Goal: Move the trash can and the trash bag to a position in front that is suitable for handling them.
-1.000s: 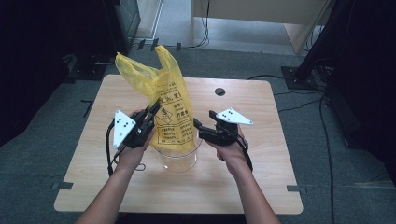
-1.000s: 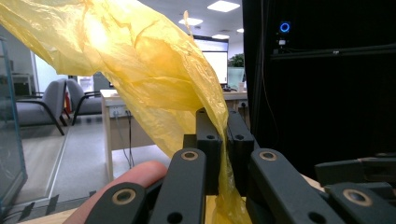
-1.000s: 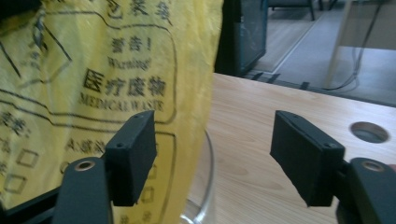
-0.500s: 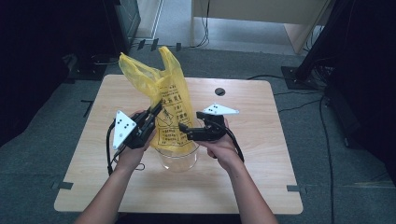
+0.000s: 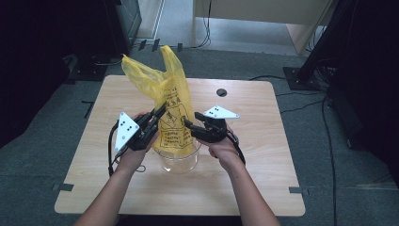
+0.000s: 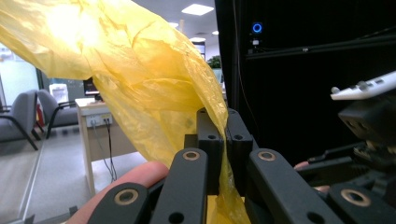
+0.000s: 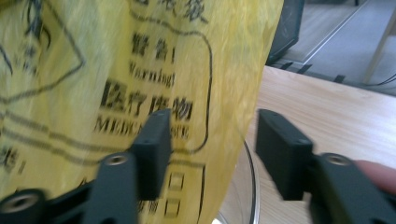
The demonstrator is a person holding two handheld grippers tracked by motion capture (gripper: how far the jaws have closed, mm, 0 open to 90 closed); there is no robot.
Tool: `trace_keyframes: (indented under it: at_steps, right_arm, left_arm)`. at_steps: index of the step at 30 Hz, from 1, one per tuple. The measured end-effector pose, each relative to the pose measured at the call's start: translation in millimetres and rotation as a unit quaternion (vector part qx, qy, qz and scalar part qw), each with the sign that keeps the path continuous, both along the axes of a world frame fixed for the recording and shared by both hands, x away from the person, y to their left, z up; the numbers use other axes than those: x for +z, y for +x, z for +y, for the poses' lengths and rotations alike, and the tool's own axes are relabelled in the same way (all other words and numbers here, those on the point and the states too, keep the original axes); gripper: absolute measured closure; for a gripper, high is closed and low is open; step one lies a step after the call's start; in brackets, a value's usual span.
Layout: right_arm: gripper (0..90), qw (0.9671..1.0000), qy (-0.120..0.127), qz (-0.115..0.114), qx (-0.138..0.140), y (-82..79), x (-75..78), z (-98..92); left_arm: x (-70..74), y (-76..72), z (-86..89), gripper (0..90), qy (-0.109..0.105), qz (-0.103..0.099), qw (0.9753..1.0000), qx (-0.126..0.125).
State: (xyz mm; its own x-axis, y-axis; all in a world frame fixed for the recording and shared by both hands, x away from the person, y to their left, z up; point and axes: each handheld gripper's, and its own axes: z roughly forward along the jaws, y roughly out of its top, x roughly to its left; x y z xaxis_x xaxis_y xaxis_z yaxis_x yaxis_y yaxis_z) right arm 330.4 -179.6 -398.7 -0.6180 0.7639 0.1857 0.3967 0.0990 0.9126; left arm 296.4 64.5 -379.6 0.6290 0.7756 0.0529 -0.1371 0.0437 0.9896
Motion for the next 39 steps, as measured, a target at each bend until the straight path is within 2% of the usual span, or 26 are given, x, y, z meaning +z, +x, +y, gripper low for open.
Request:
trace_keyframes:
  at_steps: [2,3,5,7,11,12,13,14,15,16,17,18,19,20,21,22,23,24,26,27,28,29,30,35,36,39]
  right_arm:
    - [31.8,0.9999,0.006,0.008,-0.005,4.8,1.8,0.0]
    - [31.8,0.9999,0.006,0.008,-0.005,4.8,1.8,0.0]
    - [29.0,0.9995,0.012,0.028,0.001,13.1,2.7,-0.5]
    - [28.8,0.9994,0.016,0.031,0.002,15.4,2.6,-0.8]
    - [33.2,0.9986,0.034,0.039,0.011,23.4,0.9,-2.5]
    - [43.9,0.9976,0.048,0.043,0.024,26.2,-1.1,-4.1]
    - [43.9,0.9976,0.048,0.043,0.024,26.2,-1.1,-4.1]
    - [56.2,0.9979,0.050,0.034,0.022,25.5,-1.9,-4.4]
    - [61.7,0.9985,0.044,0.025,0.018,24.7,-1.7,-3.6]
    - [61.7,0.9985,0.044,0.025,0.018,24.7,-1.7,-3.6]
    - [72.8,0.9995,0.031,0.006,0.008,21.1,-0.2,-1.6]
    - [76.7,0.9998,0.020,-0.004,0.001,18.7,1.1,-0.2]
    - [76.7,0.9998,0.020,-0.004,0.001,18.7,1.1,-0.2]
    - [82.7,0.9995,-0.005,-0.029,-0.009,12.6,4.2,3.1]
    - [84.7,0.9988,-0.019,-0.042,-0.013,8.4,5.8,5.1]
    - [86.1,0.9977,-0.032,-0.058,-0.016,4.2,7.2,7.0]
    - [86.1,0.9977,-0.032,-0.058,-0.016,4.2,7.2,7.0]
    - [87.3,0.9945,-0.059,-0.084,-0.022,-4.7,9.5,10.2]
    - [88.1,0.9908,-0.081,-0.100,-0.042,-12.6,10.3,11.3]
    - [88.1,0.9908,-0.081,-0.100,-0.042,-12.6,10.3,11.3]
    - [88.5,0.9886,-0.083,-0.109,-0.063,-18.2,9.9,8.4]
    - [88.5,0.9886,-0.083,-0.109,-0.063,-18.2,9.9,8.4]
    - [89.0,0.9861,-0.085,-0.119,-0.079,-22.6,7.8,3.6]
    - [89.0,0.9846,-0.090,-0.130,-0.076,-31.7,-0.3,-0.6]
    - [88.9,0.9851,-0.091,-0.128,-0.070,-32.8,-1.6,0.1]
    - [88.9,0.9846,-0.099,-0.129,-0.062,-35.2,-3.9,2.3]
  left_arm:
    - [-1.1,0.1,-0.4,88.2,0.006,-0.002,1.0000,-0.004]
    - [-1.1,0.1,-0.4,88.2,0.006,-0.002,1.0000,-0.004]
    - [-2.1,-0.2,0.2,88.2,0.010,-0.001,0.9999,-0.004]
    - [-2.9,-0.1,0.4,88.1,0.012,0.000,0.9999,-0.004]
    - [-9.7,0.6,3.1,88.1,0.026,0.000,0.9996,-0.008]
    - [-14.2,0.9,4.7,88.0,0.028,0.004,0.9995,-0.013]
    - [-14.2,0.9,4.7,88.0,0.028,0.004,0.9995,-0.013]
    - [-16.2,1.0,5.3,87.9,0.031,0.005,0.9994,-0.014]
    - [-19.4,1.5,7.1,87.7,0.035,0.012,0.9992,-0.013]
    - [-19.4,1.5,7.1,87.5,0.035,0.012,0.9992,-0.013]
    - [-20.7,1.8,8.1,86.8,0.035,0.017,0.9992,-0.011]
    - [-22.5,2.4,10.1,85.9,0.035,0.026,0.9990,-0.006]
    - [-22.5,2.4,10.1,84.9,0.035,0.026,0.9990,-0.006]
    - [-23.5,2.8,11.5,83.0,0.035,0.038,0.9987,-0.003]
    - [-23.7,2.9,11.6,79.5,0.034,0.043,0.9985,-0.001]
    - [-23.5,2.9,12.0,75.5,0.036,0.049,0.9981,0.003]
    - [-23.5,2.9,12.0,71.4,0.036,0.049,0.9981,0.003]
    - [-23.2,3.0,12.3,67.7,0.036,0.054,0.9979,0.004]
    - [-20.0,4.3,15.5,62.4,0.030,0.070,0.9970,0.009]
    - [-20.0,4.3,15.5,61.3,0.030,0.070,0.9970,0.009]
    - [-18.6,5.1,17.2,60.8,0.027,0.074,0.9968,0.010]
    - [-17.1,5.8,19.1,60.8,0.023,0.078,0.9966,0.011]
    - [-14.2,7.5,22.1,59.8,0.014,0.087,0.9961,0.007]
    - [-10.8,10.0,23.7,57.1,0.011,0.099,0.9950,0.005]
    - [-10.4,12.1,24.0,56.9,0.008,0.108,0.9940,0.013]
    - [-10.2,14.5,25.2,56.2,0.001,0.117,0.9930,0.019]
